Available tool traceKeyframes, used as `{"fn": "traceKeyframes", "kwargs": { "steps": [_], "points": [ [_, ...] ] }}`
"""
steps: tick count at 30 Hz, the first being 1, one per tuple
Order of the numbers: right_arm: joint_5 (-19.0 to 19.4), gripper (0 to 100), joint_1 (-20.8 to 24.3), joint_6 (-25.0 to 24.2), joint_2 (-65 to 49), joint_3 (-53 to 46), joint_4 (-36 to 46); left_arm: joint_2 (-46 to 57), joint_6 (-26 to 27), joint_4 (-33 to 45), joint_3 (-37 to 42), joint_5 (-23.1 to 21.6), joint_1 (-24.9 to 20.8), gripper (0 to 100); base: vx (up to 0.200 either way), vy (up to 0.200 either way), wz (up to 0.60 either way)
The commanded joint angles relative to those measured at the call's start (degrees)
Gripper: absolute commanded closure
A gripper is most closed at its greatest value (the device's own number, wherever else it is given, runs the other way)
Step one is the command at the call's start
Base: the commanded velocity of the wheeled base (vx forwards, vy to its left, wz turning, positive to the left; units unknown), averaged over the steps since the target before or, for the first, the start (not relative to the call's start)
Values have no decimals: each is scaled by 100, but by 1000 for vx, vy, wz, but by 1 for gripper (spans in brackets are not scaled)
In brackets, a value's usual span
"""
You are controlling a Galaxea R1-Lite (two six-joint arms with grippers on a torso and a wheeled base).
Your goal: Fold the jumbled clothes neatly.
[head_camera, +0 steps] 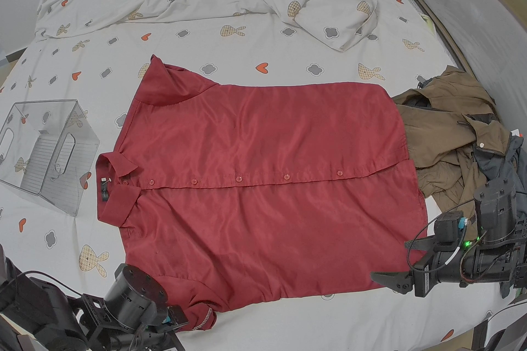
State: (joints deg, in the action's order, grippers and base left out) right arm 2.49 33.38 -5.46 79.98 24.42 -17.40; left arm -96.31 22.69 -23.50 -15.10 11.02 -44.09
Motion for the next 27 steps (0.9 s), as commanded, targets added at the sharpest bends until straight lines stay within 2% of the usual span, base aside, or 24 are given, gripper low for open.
{"fn": "traceKeyframes", "kwargs": {
  "steps": [1, 4, 6, 10, 13, 14, 15, 17, 24, 27],
  "points": [
    [-3, 0, 2, 10, 26, -42, -9, 718, 60, 153, 25, -12, 6, 100, 0, 0, 0],
    [-11, 0, 11, 54, 44, -157, -9, 1167, 201, 619, -116, -21, 24, 100, 0, 0, 0],
    [-20, 0, 20, 63, 53, -253, -9, 1545, 201, 1313, -388, -109, 32, 100, 0, 0, 0],
    [-38, 0, 90, 177, 44, -587, -9, 2107, 201, 2939, -1135, -821, 94, 100, 0, 0, 0],
    [-29, 0, 81, 643, 123, -833, -9, 2177, 210, 3818, -1645, -1348, 208, 100, 0, 0, 0],
    [-29, 0, 81, 643, 123, -833, -9, 2177, 210, 3818, -1645, -1348, 208, 100, 0, 0, 0],
    [-29, 0, 90, 915, 263, -912, -9, 2125, 219, 3924, -1759, -1445, 261, 100, 0, 0, 0],
    [-20, 0, 169, 1073, 483, -992, -9, 1958, 227, 3924, -1821, -1462, 278, 100, 0, 0, 0],
    [-47, 0, 406, 1091, 1107, -930, -71, 1685, 227, 3924, -1865, -1471, 287, 100, 0, 0, 0],
    [-486, 0, 345, 1100, 1538, -886, -677, 1720, 219, 3941, -1856, -1471, 296, 100, 0, 0, 0]
  ]
}}
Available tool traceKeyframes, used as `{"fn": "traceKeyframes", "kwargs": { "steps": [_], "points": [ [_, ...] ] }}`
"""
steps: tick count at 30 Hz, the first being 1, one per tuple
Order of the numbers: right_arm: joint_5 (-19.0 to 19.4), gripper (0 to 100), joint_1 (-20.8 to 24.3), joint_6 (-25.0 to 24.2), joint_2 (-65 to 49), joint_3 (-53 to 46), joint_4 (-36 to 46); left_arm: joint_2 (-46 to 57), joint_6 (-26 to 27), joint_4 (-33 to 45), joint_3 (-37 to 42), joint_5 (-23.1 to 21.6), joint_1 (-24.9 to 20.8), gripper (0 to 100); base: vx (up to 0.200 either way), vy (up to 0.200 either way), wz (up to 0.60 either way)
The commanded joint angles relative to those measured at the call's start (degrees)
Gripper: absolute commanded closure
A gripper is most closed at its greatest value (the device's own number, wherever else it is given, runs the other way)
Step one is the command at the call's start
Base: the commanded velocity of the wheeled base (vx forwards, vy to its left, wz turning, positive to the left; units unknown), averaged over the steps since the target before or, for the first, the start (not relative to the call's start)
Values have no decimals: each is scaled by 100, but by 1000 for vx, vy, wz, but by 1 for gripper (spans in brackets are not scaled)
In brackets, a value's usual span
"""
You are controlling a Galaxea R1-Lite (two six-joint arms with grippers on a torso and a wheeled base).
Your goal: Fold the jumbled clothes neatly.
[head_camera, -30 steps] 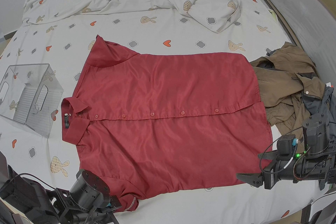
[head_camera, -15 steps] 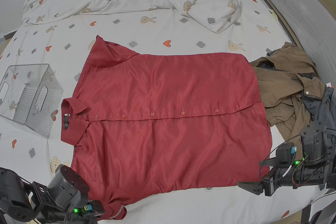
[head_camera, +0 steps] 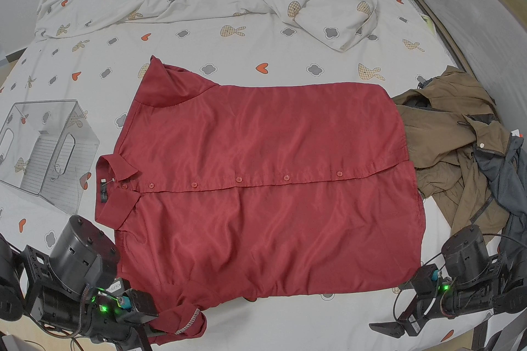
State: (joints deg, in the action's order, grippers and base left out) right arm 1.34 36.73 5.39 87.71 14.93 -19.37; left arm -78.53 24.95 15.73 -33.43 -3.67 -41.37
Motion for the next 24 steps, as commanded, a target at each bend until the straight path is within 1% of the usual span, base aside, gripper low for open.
{"fn": "traceKeyframes", "kwargs": {
  "steps": [1, 3, 5, 15, 24],
  "points": [
    [-617, 0, 1, 15, 914, 54, -682, -39, -8, 27, -24, -2, 24, 100, 0, 0, 0],
    [-899, 0, -34, 76, 1117, 36, -911, -22, -8, 36, -15, -2, 24, 100, 0, 0, 0],
    [-1039, 0, -131, 164, 1266, 27, -1086, 5, -8, 36, 3, -2, 42, 100, 0, 0, 0],
    [-1066, 0, -509, 279, 1178, -61, -1157, 119, 1, 45, 99, -2, 209, 100, 0, 0, 0],
    [-1066, 0, -579, 279, 1152, 36, -1183, 119, 1, 36, 223, -2, 209, 100, 0, 0, 0]
  ]
}}
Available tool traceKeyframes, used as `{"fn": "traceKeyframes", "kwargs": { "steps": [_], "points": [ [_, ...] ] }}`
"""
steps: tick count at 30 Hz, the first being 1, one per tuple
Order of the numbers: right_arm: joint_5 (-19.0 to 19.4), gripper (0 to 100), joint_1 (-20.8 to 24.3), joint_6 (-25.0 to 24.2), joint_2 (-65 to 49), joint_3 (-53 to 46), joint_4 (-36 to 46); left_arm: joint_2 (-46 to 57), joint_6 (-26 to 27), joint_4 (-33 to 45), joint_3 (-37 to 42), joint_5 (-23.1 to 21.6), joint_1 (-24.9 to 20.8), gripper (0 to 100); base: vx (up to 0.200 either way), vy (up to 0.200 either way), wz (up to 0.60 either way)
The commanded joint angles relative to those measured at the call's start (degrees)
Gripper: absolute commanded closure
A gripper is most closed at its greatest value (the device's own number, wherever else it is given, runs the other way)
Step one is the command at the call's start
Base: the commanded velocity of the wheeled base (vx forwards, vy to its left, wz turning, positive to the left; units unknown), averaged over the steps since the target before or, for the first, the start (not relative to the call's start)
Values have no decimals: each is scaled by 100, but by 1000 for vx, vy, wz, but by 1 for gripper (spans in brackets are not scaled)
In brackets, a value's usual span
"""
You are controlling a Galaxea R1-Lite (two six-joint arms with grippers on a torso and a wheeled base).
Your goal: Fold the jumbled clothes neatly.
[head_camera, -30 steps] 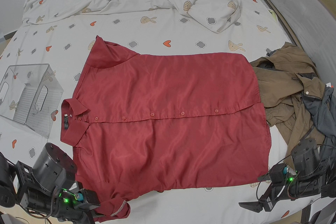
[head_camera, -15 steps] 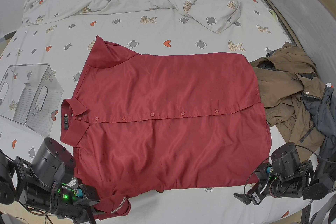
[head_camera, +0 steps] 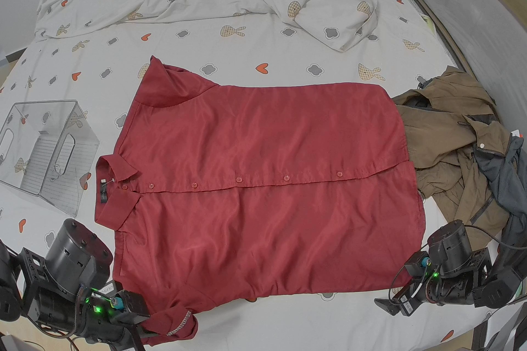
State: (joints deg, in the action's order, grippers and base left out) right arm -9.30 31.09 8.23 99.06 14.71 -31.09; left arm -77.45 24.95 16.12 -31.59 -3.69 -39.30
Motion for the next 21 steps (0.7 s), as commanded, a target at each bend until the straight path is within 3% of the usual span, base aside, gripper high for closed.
{"fn": "traceKeyframes", "kwargs": {
  "steps": [1, 6, 7, 21],
  "points": [
    [-1, 0, -15, -5, 26, 75, -3, 10, 1, -3, 38, 0, 2, 100, 0, 0, 0],
    [-1, 0, -41, -5, 34, 102, -3, 19, 1, -3, 47, 0, 2, 100, 0, 0, 0],
    [-1, 100, -50, -5, 43, 102, -12, 19, 1, -3, 47, 0, 2, 100, 0, 0, 0],
    [-1, 100, -314, -14, -27, 14, -3, 125, 1, 6, 56, 0, 2, 100, 0, 0, 0]
  ]
}}
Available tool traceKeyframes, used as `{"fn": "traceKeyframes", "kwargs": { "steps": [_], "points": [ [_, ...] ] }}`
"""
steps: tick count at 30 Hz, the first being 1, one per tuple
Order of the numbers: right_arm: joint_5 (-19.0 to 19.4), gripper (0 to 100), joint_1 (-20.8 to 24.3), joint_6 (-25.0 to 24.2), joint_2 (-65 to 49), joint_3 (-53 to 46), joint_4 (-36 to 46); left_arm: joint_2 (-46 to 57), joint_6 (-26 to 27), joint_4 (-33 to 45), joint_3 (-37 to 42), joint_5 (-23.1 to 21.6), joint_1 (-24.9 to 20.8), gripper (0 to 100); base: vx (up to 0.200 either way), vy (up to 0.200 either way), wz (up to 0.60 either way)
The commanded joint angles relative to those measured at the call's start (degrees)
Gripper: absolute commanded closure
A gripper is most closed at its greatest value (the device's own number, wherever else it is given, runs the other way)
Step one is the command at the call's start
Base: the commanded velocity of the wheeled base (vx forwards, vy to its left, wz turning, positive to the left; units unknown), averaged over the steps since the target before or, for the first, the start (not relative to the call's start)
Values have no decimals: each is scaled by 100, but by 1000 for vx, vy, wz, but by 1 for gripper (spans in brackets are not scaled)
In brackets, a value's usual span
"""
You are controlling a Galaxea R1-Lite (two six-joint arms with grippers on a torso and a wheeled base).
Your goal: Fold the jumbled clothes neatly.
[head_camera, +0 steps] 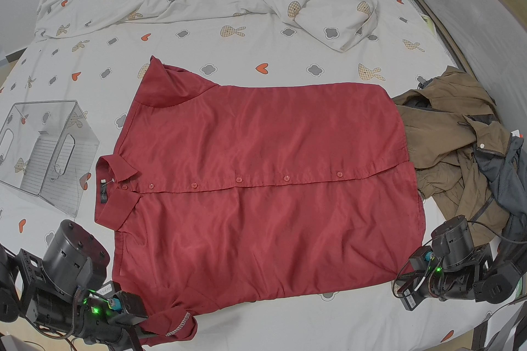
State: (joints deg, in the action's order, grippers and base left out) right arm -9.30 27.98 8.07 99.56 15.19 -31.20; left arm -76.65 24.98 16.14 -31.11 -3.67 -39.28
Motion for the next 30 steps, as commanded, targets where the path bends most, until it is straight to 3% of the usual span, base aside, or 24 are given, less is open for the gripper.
{"fn": "traceKeyframes", "kwargs": {
  "steps": [1, 8, 12, 15, 19, 27, 30],
  "points": [
    [7, 100, 32, 2, -191, -95, -1, 63, -2, 12, 17, -2, -1, 100, 0, 0, 0],
    [201, 100, 173, -7, -1079, -429, 52, 72, -2, 188, 123, -64, -10, 100, 0, 0, 0],
    [447, 100, 463, 19, -1422, -851, 61, 45, -11, 372, 290, -653, -10, 100, 0, 0, 0],
    [447, 100, 665, 28, -1466, -1088, 61, 80, -2, 504, 360, -776, -18, 100, 0, 0, 0],
    [447, 100, 876, 19, -1457, -1290, 61, 54, -2, 557, 413, -776, -71, 100, 0, 0, 0],
    [403, 100, 779, -16, -1439, -1036, 26, 54, -19, 539, 219, -670, 96, 100, 0, 0, 0],
    [403, 100, 428, -7, -1448, -596, 26, -7, -2, 539, -132, -222, 403, 100, 0, 0, 0]
  ]
}}
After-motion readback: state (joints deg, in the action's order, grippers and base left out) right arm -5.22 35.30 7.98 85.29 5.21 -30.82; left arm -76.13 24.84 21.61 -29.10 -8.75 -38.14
